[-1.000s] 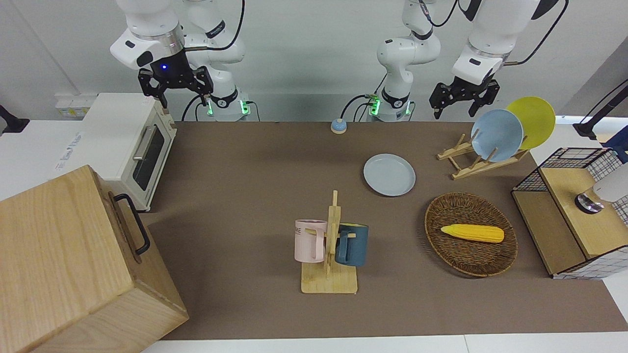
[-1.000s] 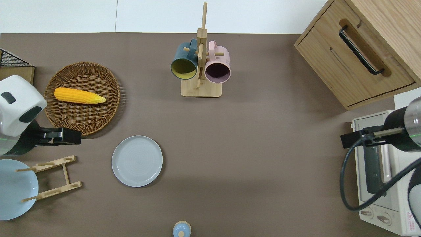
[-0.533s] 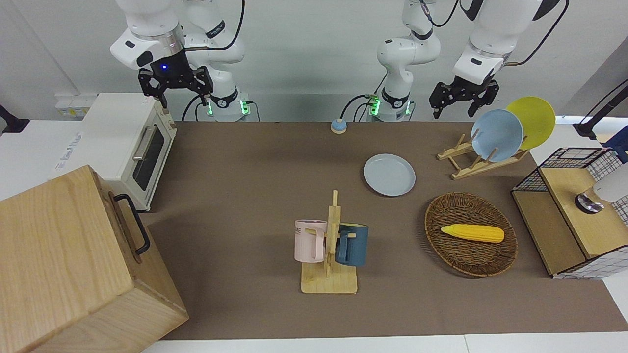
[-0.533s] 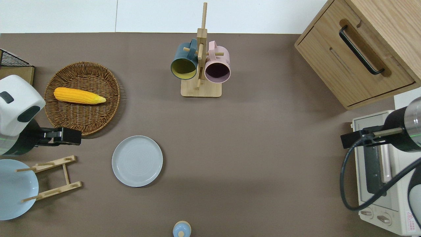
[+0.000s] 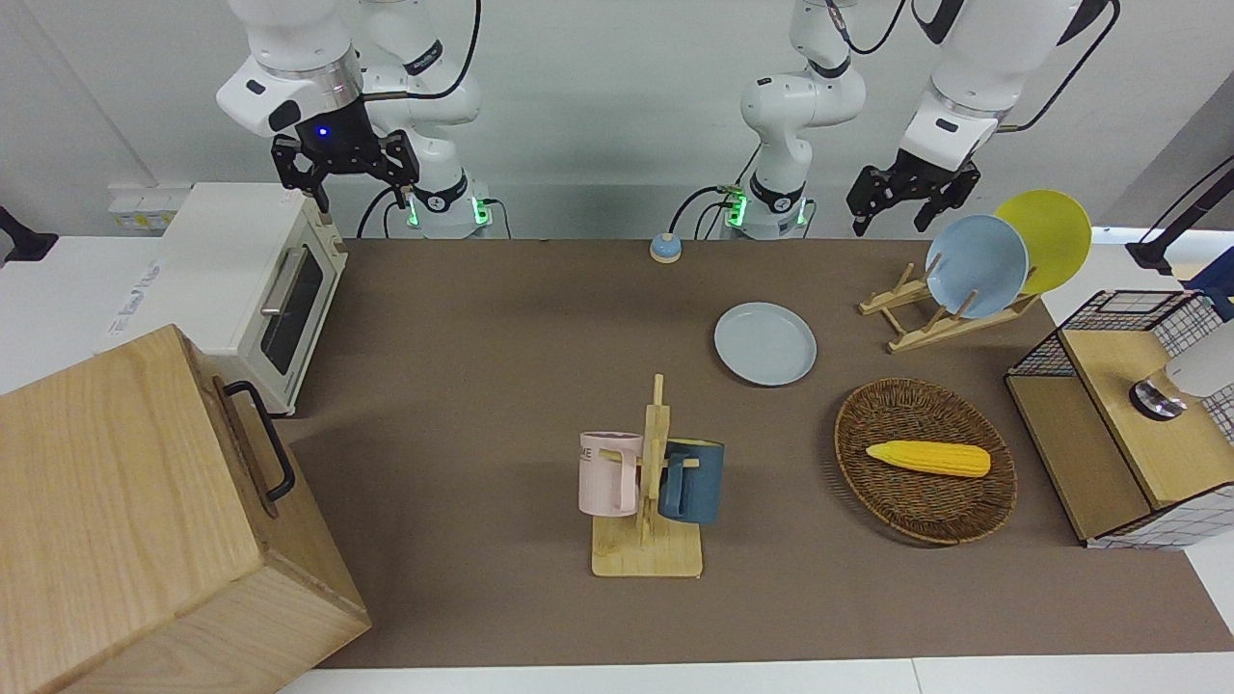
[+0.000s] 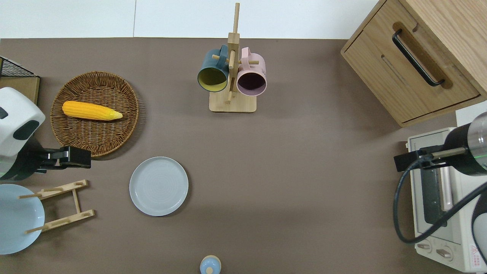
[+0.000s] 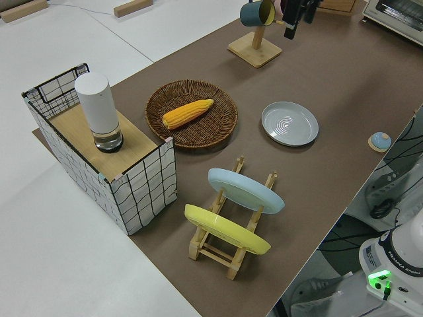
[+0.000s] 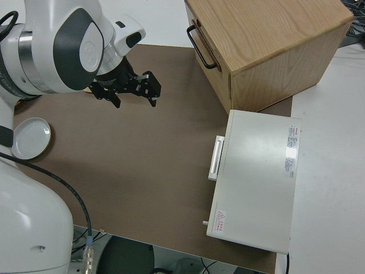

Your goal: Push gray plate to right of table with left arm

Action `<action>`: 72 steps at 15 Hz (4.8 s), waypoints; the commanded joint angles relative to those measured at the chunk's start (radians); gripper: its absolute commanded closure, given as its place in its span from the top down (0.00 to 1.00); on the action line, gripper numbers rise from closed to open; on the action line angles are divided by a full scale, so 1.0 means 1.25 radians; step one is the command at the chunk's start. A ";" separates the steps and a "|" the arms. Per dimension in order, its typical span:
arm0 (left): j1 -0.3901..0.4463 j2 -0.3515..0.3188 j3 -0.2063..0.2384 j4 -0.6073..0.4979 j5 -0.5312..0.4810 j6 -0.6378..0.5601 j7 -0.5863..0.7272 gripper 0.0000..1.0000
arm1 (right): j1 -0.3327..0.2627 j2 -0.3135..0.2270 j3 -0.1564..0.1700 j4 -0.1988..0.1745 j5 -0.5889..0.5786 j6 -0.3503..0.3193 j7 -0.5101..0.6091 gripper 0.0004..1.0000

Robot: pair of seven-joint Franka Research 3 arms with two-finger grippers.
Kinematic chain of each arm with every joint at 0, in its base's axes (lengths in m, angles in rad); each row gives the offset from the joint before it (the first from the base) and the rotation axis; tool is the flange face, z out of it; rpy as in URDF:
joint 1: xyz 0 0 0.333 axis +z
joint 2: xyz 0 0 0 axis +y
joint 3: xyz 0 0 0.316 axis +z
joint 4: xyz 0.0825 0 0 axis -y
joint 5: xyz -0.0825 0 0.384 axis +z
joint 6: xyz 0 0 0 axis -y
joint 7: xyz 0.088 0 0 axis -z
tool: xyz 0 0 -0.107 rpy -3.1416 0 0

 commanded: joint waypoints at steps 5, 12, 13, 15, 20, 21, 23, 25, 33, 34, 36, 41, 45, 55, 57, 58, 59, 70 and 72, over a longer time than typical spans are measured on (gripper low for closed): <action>0.015 -0.024 0.006 -0.226 -0.019 0.154 -0.010 0.91 | -0.006 -0.008 0.004 -0.003 0.000 -0.010 -0.006 1.00; 0.006 -0.028 0.005 -0.370 -0.039 0.280 -0.023 0.91 | -0.006 -0.008 0.004 -0.003 0.001 -0.010 -0.006 1.00; 0.008 -0.031 0.005 -0.393 -0.046 0.297 -0.034 0.91 | -0.006 -0.008 0.004 -0.003 0.000 -0.010 -0.006 1.00; 0.008 -0.034 0.005 -0.435 -0.062 0.330 -0.041 0.91 | -0.006 -0.008 0.004 -0.003 0.001 -0.010 -0.006 1.00; 0.005 -0.037 0.005 -0.522 -0.089 0.425 -0.043 0.91 | -0.006 -0.008 0.004 -0.003 0.000 -0.010 -0.006 1.00; 0.005 -0.039 0.005 -0.532 -0.089 0.432 -0.042 0.91 | -0.006 -0.008 0.004 -0.003 0.001 -0.010 -0.006 1.00; 0.003 -0.050 0.005 -0.570 -0.089 0.464 -0.042 0.91 | -0.006 -0.008 0.004 -0.003 0.000 -0.010 -0.006 1.00; 0.003 -0.055 0.001 -0.617 -0.089 0.517 -0.042 0.91 | -0.006 -0.008 0.004 -0.003 0.000 -0.010 -0.006 1.00; 0.001 -0.044 -0.005 -0.691 -0.090 0.614 -0.041 0.83 | -0.006 -0.008 0.004 -0.003 0.000 -0.010 -0.006 1.00; -0.005 -0.044 -0.005 -0.695 -0.090 0.615 -0.042 0.80 | -0.006 -0.008 0.004 -0.003 0.000 -0.010 -0.006 1.00; -0.006 -0.040 -0.005 -0.699 -0.090 0.627 -0.041 0.73 | -0.006 -0.008 0.004 -0.003 0.001 -0.010 -0.006 1.00; -0.015 -0.013 -0.006 -0.703 -0.091 0.665 -0.034 0.48 | -0.006 -0.008 0.004 -0.003 0.000 -0.010 -0.006 1.00; -0.015 -0.010 -0.005 -0.700 -0.098 0.673 -0.027 0.14 | -0.006 -0.008 0.004 -0.003 0.000 -0.010 -0.006 1.00; -0.041 0.008 -0.009 -0.686 -0.120 0.678 -0.042 0.00 | -0.006 -0.008 0.004 -0.003 0.001 -0.010 -0.006 1.00; -0.087 0.008 -0.010 -0.682 -0.136 0.678 -0.084 0.00 | -0.006 -0.008 0.004 -0.003 0.000 -0.010 -0.006 1.00; -0.110 0.010 -0.010 -0.673 -0.136 0.676 -0.116 0.00 | -0.006 -0.008 0.004 -0.003 0.000 -0.010 -0.006 1.00; -0.136 0.013 -0.010 -0.667 -0.136 0.676 -0.151 0.00 | -0.006 -0.008 0.004 -0.003 0.000 -0.010 -0.006 1.00; -0.332 0.074 -0.014 -0.611 -0.210 0.732 -0.352 0.00 | -0.006 -0.008 0.004 -0.003 0.000 -0.010 -0.006 1.00; -0.351 0.096 -0.025 -0.603 -0.225 0.760 -0.380 0.00 | -0.006 -0.008 0.004 -0.003 0.000 -0.010 -0.006 1.00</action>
